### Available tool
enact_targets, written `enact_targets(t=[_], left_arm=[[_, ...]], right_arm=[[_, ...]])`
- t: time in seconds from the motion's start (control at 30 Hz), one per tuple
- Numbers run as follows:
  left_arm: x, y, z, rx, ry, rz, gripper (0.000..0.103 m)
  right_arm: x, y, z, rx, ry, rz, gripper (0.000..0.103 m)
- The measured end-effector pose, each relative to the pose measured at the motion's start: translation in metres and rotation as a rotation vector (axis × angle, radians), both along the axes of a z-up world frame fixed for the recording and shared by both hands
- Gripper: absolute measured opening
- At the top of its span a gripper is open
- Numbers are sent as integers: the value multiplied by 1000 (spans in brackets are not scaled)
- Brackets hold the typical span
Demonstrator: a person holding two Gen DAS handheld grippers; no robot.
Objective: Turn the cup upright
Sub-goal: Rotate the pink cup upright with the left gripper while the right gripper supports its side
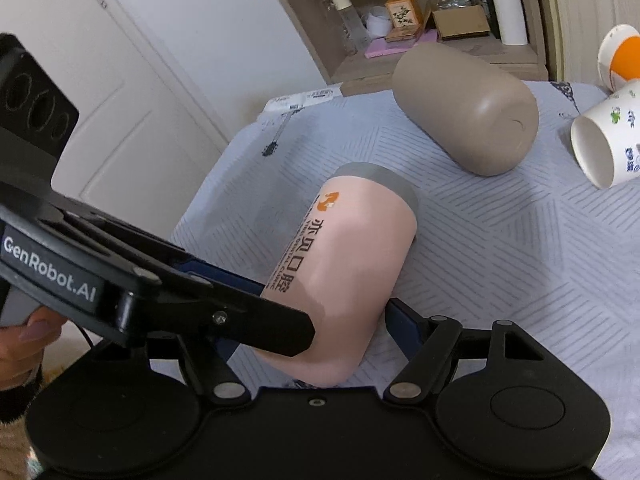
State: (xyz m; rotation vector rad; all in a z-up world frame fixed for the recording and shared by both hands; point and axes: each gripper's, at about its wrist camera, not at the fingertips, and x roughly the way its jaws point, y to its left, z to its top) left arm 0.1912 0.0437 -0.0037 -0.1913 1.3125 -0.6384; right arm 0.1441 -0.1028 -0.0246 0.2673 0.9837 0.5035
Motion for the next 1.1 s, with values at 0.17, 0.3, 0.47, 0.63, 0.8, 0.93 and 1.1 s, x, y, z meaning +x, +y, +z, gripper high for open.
enact_targets(t=[0.17, 0.3, 0.47, 0.63, 0.8, 0.93, 1.1], left_arm=[[4, -3, -2, -7, -5, 2, 55], [10, 0, -2, -18, -6, 8, 56], [16, 5, -2, -34, -32, -2, 58], [21, 5, 0, -66, -78, -22, 58], [27, 5, -4, -99, -74, -17, 58], [26, 4, -9, -101, -78, -21, 60], [17, 5, -10, -104, -116, -35, 65]], right_arm=[[2, -7, -2, -5, 9, 29, 79], [4, -15, -4, 29, 25, 15, 79], [9, -20, -7, 65, 30, 6, 88], [17, -21, -4, 63, 2, 24, 89], [19, -19, -5, 37, -6, 36, 81], [15, -24, -6, 52, -17, 13, 79], [2, -22, -5, 48, -71, 25, 78]])
